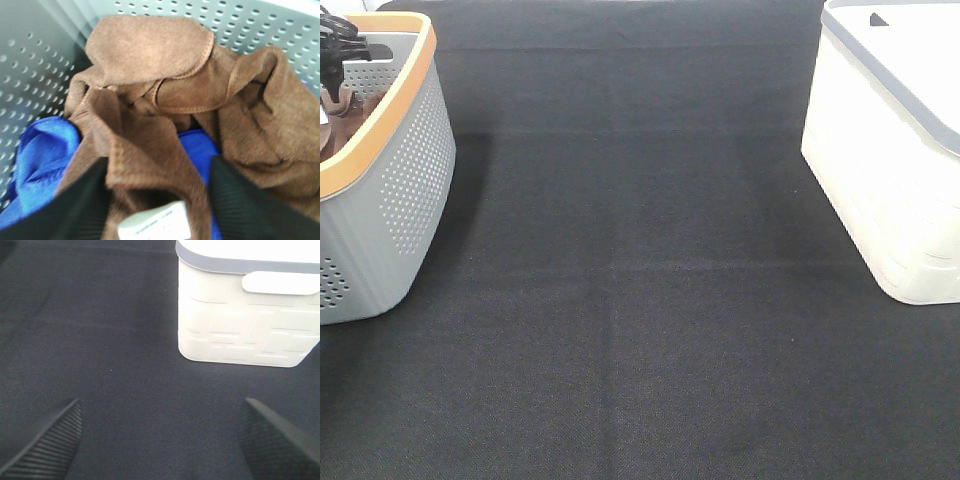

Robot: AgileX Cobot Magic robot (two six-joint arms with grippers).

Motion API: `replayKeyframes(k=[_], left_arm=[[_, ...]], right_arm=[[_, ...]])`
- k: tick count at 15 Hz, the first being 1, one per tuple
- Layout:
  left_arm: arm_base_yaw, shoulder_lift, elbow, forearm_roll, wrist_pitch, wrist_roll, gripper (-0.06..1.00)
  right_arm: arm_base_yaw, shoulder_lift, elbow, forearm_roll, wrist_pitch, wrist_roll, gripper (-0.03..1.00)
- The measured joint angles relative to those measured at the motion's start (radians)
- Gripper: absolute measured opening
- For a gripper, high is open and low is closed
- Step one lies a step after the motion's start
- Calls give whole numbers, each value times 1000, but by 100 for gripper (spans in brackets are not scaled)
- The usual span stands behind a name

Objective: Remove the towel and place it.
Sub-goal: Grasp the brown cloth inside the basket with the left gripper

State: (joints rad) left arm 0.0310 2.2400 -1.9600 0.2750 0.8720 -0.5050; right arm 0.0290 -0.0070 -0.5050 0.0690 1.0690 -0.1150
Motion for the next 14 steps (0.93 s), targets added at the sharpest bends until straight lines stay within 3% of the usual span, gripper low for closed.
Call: replayKeyframes(k=[2,3,6,14], left_arm=[[0,2,0,-2,-17,-4,39],[0,2,0,-2,-30,-3,26],[0,2,0,-2,-29,56,1],[0,-76,0,-1,28,118,0]], right_arm=[[0,0,0,1,0,0,80],[0,0,0,1,0,0,80],[0,0,0,1,0,0,80],[0,0,0,1,0,0,80]])
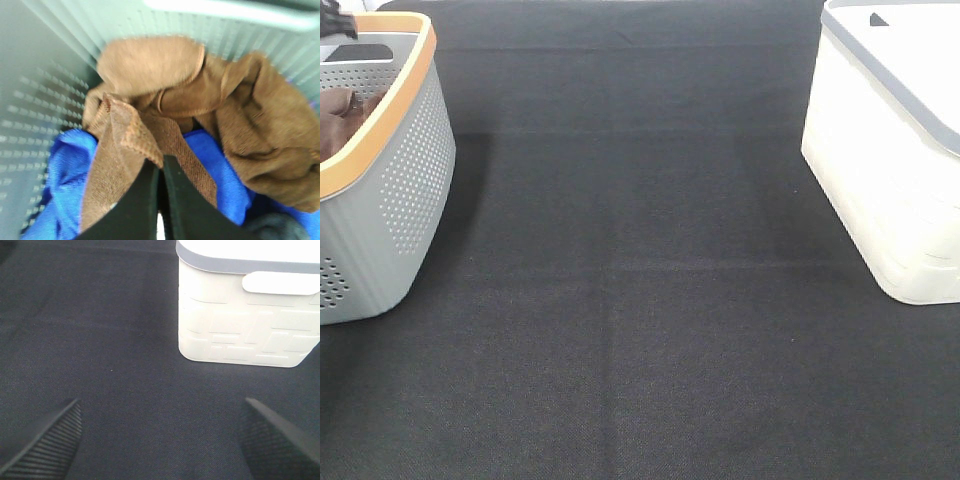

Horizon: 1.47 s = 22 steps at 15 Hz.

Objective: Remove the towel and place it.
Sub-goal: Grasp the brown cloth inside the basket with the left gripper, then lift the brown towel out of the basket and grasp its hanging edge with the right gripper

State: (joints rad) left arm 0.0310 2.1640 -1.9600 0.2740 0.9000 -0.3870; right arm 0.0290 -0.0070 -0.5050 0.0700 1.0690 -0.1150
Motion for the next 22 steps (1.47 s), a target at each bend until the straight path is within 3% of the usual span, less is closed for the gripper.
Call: replayKeyframes(k=[11,18,22], left_arm=[[0,-304,0,-32,118,113,0],[-6,-562,0,-208,3,191,0],[-60,-626,0,-309,-71,237,0]], right_arm=[[0,0,0,3,0,0,80],[0,0,0,23,0,0,80],[0,14,0,58,-1,25,80]])
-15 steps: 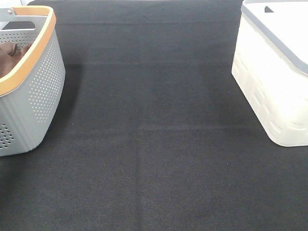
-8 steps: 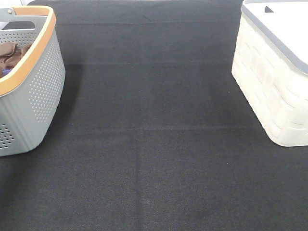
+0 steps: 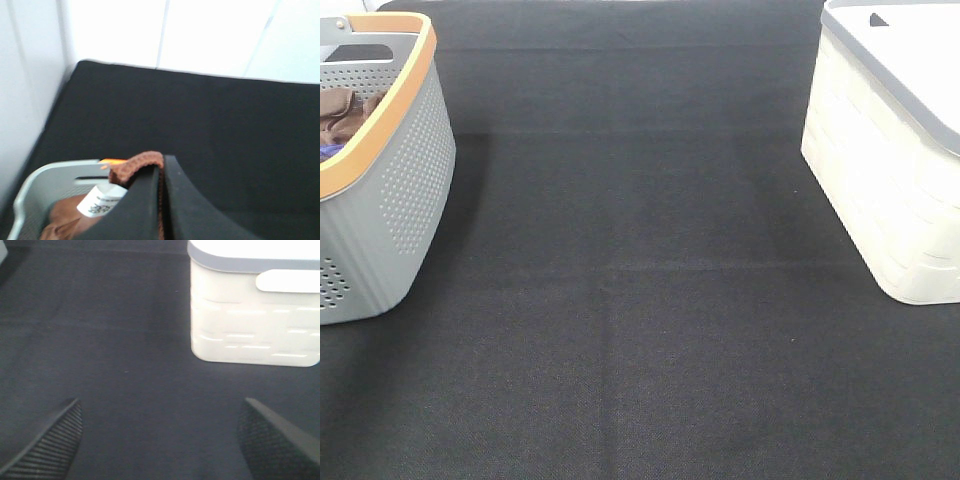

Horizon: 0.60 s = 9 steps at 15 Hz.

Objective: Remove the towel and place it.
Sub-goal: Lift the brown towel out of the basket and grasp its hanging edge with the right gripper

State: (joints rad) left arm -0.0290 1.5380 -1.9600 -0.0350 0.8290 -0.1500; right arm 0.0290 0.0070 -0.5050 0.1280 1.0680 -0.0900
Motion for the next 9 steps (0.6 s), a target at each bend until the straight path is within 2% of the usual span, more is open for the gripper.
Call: replayKeyframes(k=[2,5,7,9], left_arm=[[-80,-20,0,-43,-54,19,0],[-183,-18,0,-56,-82,24,0],[-250,-1,0,-57,-117,24,0],[-312,23,0,-58,-131,24,0]], right_arm=[[0,77,0,88,-30,17,79],[0,222,-3,261,-107,-14,78],[1,330,-4,419,-174,-152,76],[31,444,-14,605,-240,-336,76]])
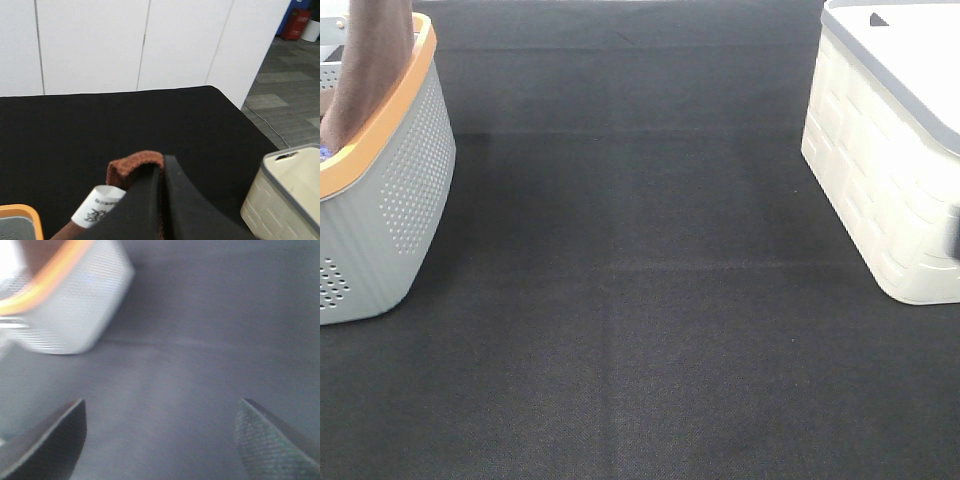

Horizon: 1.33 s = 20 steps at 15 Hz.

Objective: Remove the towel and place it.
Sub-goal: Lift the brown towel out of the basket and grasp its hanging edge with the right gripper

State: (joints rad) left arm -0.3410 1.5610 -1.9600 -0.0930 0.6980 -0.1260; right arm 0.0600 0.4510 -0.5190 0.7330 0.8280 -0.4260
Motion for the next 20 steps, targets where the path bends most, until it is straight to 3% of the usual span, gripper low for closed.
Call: replayKeyframes(k=[3,6,9,10,13,19,20], left_arm=[[-111,37,0,-3,-32,0,0],[-207,75,0,-3,-119,0,0],[-270,115,0,-3,-200,0,0],[-287,128,0,-4,-238,0,0],[-293,135,0,-4,-256,0,0],[-293,135,0,-74,-225,0,0],[-293,135,0,-78,-191,0,0]], right_arm=[[69,202,-115,118,-26,-212,76],[168,411,-289,114,-40,-295,75],[317,577,-434,43,-92,-308,75],[400,638,-480,-12,-137,-313,75],[522,731,-503,-99,-284,-314,75],[706,885,-504,-115,-659,-436,75],[759,943,-504,-115,-779,-464,75]])
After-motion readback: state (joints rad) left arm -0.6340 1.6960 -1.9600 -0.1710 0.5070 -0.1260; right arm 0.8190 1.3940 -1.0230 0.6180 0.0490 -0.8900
